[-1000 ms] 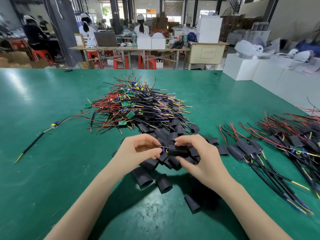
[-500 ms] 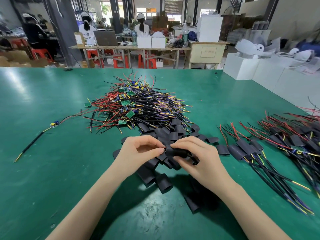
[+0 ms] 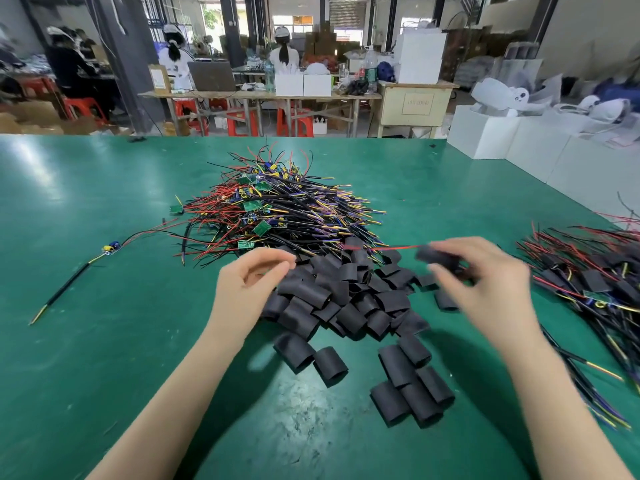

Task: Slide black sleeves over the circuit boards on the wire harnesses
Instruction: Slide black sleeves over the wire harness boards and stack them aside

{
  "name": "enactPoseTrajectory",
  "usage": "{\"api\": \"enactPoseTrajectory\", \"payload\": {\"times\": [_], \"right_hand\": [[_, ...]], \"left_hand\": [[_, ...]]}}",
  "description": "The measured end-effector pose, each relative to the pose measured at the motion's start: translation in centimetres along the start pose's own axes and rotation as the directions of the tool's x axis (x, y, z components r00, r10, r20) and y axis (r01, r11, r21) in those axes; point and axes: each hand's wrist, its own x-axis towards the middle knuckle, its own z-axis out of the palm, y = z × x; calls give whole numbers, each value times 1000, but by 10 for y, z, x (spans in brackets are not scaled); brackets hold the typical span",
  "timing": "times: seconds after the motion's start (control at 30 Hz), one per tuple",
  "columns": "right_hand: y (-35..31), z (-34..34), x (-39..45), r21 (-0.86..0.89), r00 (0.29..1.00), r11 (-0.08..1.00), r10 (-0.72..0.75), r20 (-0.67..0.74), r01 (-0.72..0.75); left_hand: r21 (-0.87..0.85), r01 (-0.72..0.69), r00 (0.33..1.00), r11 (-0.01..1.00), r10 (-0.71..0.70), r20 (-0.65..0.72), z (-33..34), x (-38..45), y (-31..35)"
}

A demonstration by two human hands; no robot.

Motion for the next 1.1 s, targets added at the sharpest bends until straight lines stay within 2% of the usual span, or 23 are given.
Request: {"api": "enactPoseTrajectory", "payload": {"times": [0.1,0.2,0.3,0.43,0.53,0.67,0.73,0.77,0.83,0.9,1.0,1.1], "right_hand": [[39,-22,-1,-249,964,932,253,-79,-265],[60,-27,-11,-377,881,804,465,-83,-460],[67,-25,-16,-421,821,728,566,-77,-541],[73,-24,-17,-390,765,691,641,-58,-609],[73,-23,-17,-359,774,716,633,-31,-599],[57,-18,-12,-329,879,818,468,-96,-472],[42,-6,-10,-266,911,874,411,-38,-405],[36,1,-11,-303,917,876,399,21,-374],[30,15,-14,-481,886,816,438,149,-322],[27,23,-16,-608,844,745,490,217,-276],[21,30,-18,-568,842,785,463,276,-245],[11,37,-19,-411,833,872,423,357,-266]], "left_hand": [[-28,32,998,999,-34,-57,-4,2,-2],[-29,42,998,999,-43,-50,-3,3,-5],[-15,56,998,998,-57,-32,-2,3,-9],[1,70,997,998,-70,-20,-2,3,-11],[14,76,997,997,-76,-17,-3,4,-11],[29,79,997,996,-78,-27,-4,4,-11],[42,82,996,996,-81,-34,-4,4,-12],[50,85,996,995,-83,-38,-4,4,-13],[79,92,995,993,-88,-47,-5,5,-14],[124,93,995,988,-86,-59,-6,5,-17],[233,108,992,967,-89,-90,-12,8,-22],[389,159,985,907,-121,-120,-17,17,-29]]}}
